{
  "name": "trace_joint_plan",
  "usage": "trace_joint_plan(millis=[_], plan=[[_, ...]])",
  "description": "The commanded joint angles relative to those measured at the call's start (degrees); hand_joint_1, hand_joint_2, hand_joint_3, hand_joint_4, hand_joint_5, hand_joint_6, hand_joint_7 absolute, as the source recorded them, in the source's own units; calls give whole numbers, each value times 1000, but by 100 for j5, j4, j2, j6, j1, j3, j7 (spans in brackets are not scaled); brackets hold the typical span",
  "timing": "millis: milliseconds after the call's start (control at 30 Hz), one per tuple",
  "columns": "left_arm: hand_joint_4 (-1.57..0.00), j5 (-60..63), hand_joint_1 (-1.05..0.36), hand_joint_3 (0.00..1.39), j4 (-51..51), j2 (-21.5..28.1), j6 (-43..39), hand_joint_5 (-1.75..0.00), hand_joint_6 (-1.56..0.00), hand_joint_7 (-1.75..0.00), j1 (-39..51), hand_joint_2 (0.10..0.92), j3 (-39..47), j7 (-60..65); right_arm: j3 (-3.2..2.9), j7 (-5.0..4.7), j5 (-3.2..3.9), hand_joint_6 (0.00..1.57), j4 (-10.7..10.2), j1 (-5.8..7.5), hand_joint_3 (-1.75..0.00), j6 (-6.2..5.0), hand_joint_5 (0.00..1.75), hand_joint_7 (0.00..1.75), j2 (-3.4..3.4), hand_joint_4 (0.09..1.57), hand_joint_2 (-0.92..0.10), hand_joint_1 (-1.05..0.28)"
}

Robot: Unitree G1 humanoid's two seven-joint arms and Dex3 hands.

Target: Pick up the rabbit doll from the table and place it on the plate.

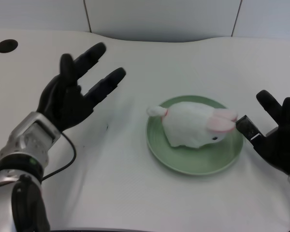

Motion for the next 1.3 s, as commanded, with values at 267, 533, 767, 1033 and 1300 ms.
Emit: trace_joint_plan(millis=[267, 533, 767, 1033, 1300], plan=[[-418, -470, -862, 682, -396, 259, 269, -164, -277, -61, 1216, 921, 360, -245, -16, -78, -47, 616, 129, -58, -308, 28, 1746, 1637, -170, 629, -921, -655], [-474, -739, -738, 515, -1439, -56, 858, -726, -605, -43, 2040, 921, 299, 225, -26, -74, -74, 650, 213, -67, -341, -27, 1746, 1590, -191, 651, -921, -650], [-397, -716, -623, 444, -2021, -366, 759, -1315, -809, -122, 2435, 921, 47, 828, 8, -180, -122, 611, 231, -77, -374, -181, 1746, 1671, -142, 632, -921, -658], [-402, -736, -625, 386, -1871, -225, 692, -1408, -825, -154, 2352, 921, 1, 763, 12, -183, -102, 596, 206, -64, -366, -222, 1746, 1663, -101, 619, -921, -662], [-383, -757, -592, 386, -1756, -159, 710, -1453, -838, -197, 2265, 921, -33, 707, -10, -126, -78, 610, 226, -73, -337, -189, 1746, 1640, -133, 626, -921, -656]])
